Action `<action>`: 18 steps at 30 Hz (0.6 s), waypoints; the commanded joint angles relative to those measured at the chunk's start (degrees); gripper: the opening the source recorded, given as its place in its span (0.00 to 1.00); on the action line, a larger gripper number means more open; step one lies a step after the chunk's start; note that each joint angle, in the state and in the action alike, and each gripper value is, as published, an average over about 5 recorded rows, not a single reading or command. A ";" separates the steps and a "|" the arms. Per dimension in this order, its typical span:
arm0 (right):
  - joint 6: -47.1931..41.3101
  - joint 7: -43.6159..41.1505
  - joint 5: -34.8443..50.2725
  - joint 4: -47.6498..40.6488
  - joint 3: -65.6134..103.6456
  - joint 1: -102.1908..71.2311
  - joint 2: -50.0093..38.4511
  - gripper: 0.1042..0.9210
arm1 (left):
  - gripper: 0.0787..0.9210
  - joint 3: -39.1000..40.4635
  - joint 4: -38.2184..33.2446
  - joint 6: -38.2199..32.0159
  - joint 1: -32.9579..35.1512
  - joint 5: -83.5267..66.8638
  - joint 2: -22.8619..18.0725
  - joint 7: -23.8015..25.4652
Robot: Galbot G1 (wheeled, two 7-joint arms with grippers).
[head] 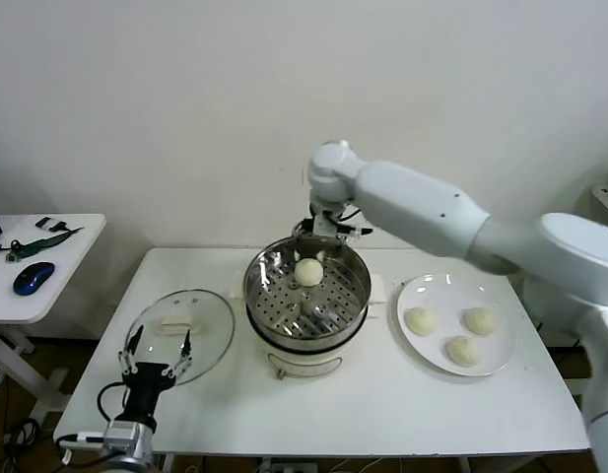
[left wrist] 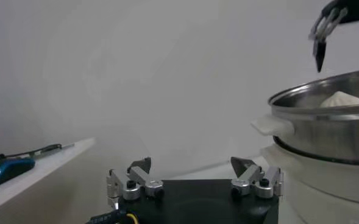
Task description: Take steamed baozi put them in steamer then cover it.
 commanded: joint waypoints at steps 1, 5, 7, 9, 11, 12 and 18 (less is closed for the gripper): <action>-30.50 4.69 32.70 8.22 -13.34 11.69 -17.98 0.88 | 0.88 0.03 -0.47 -1.10 0.24 -0.36 0.47 -1.04; -34.39 3.51 37.42 7.95 -13.18 9.64 -24.78 0.88 | 0.88 0.20 -0.70 -1.46 0.63 -0.45 0.73 -0.95; -34.76 2.67 37.32 8.03 -12.66 7.52 -27.75 0.88 | 0.88 0.22 -0.79 -1.49 0.75 -0.47 0.82 -0.83; -34.96 1.97 35.61 8.20 -10.48 3.53 -30.48 0.88 | 0.88 0.22 -0.87 -1.49 0.85 -0.60 0.93 -0.62; -34.98 1.43 32.96 8.10 -6.98 -1.31 -32.44 0.88 | 0.88 0.19 -0.97 -1.53 0.99 -0.78 1.01 -0.30; -34.94 1.16 31.30 7.80 -4.70 -4.28 -33.10 0.88 | 0.88 0.17 -1.07 -1.54 1.09 -0.92 1.04 -0.11; -34.09 0.34 23.39 3.27 7.94 -20.25 -32.56 0.88 | 0.88 -0.13 -1.38 -1.63 1.64 -1.30 1.10 0.91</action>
